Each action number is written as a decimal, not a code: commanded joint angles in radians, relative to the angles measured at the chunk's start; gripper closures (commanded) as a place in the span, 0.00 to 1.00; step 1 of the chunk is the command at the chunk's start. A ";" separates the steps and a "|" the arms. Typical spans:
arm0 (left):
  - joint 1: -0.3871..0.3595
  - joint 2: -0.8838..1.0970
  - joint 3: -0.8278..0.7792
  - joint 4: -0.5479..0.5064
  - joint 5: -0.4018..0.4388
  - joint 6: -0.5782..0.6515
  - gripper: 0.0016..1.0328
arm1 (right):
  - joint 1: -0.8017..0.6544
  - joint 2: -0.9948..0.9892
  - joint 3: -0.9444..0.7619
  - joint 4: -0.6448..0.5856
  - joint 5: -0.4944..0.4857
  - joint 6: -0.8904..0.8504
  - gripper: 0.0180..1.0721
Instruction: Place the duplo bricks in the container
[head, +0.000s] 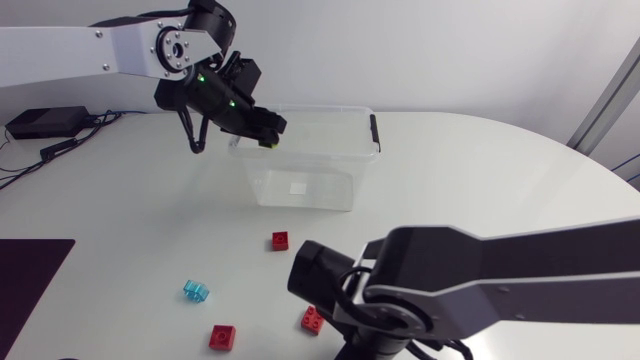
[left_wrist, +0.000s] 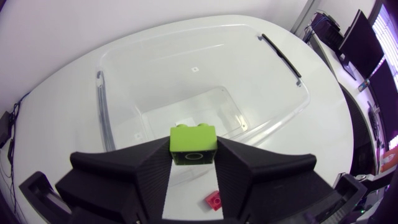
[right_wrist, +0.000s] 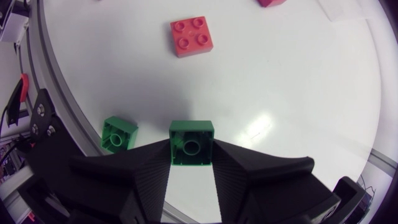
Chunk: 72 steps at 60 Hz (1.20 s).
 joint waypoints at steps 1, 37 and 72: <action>-0.006 0.032 0.049 0.011 0.010 -0.013 0.76 | -0.021 -0.062 -0.022 -0.021 0.015 -0.010 0.67; 0.020 -0.296 -0.226 0.249 -0.075 -0.018 0.05 | -0.305 -0.233 0.281 -0.050 0.039 -0.071 0.67; 0.115 -0.456 -0.596 -0.056 -0.107 0.160 0.05 | -0.456 0.062 0.531 0.265 0.087 -0.067 0.68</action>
